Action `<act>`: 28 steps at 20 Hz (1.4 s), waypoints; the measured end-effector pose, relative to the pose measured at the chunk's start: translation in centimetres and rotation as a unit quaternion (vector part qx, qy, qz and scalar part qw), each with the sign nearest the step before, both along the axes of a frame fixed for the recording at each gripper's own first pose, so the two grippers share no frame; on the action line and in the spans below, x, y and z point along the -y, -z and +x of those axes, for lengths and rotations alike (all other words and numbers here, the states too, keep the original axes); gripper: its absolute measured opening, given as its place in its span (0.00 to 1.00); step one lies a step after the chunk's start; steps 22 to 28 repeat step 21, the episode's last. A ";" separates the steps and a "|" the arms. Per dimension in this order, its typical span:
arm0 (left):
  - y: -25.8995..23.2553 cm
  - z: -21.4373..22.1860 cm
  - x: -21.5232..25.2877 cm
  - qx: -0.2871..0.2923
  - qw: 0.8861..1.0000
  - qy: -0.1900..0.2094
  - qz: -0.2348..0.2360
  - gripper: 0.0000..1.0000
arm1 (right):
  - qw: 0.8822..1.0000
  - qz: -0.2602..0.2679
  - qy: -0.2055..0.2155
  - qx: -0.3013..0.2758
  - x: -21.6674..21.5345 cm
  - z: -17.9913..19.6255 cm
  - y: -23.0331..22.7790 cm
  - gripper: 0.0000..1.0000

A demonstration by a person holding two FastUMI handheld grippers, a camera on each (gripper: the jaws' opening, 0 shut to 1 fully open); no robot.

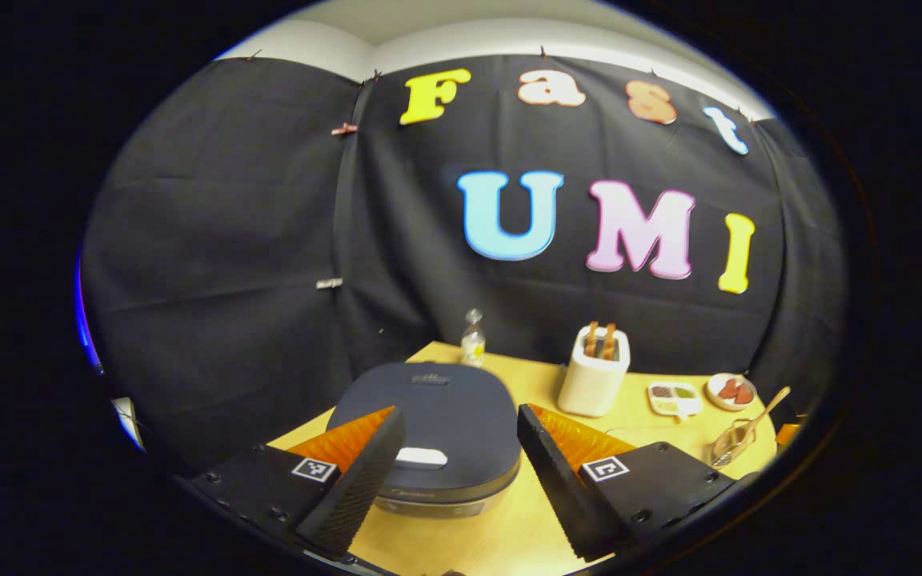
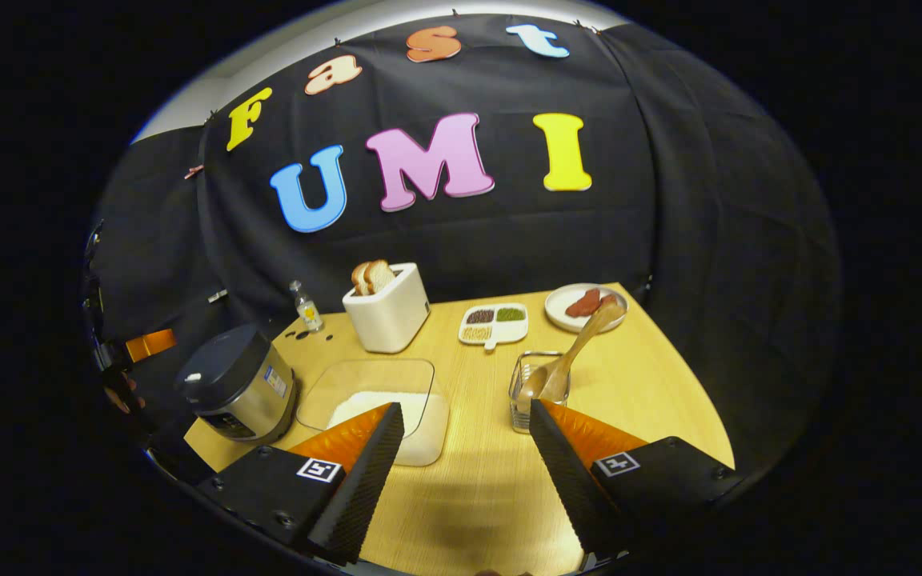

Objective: Close the left gripper, press the button to open the rice cooker; take a wooden spoon from the chopstick holder with the right hand, scoop a spoonful of rice and pour it into the rice cooker, then put the wooden spoon back into the chopstick holder.

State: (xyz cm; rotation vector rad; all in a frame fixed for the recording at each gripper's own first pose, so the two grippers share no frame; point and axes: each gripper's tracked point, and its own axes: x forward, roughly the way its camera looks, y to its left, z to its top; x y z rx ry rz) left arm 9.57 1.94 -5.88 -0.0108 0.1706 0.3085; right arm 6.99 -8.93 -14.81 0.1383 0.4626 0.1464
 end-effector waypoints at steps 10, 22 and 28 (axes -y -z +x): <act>-5.8 -7.8 6.7 0.088 0.989 0.121 0.014 0.94 | 0.988 -0.002 0.053 0.144 -0.5 -7.1 -11.7 0.98; -5.7 -10.5 9.7 0.093 0.978 0.188 0.013 0.95 | 0.985 -0.012 0.070 0.160 -2.0 -10.8 -13.2 0.98; -5.7 -10.5 9.7 0.093 0.978 0.188 0.013 0.95 | 0.985 -0.012 0.070 0.160 -2.0 -10.8 -13.2 0.98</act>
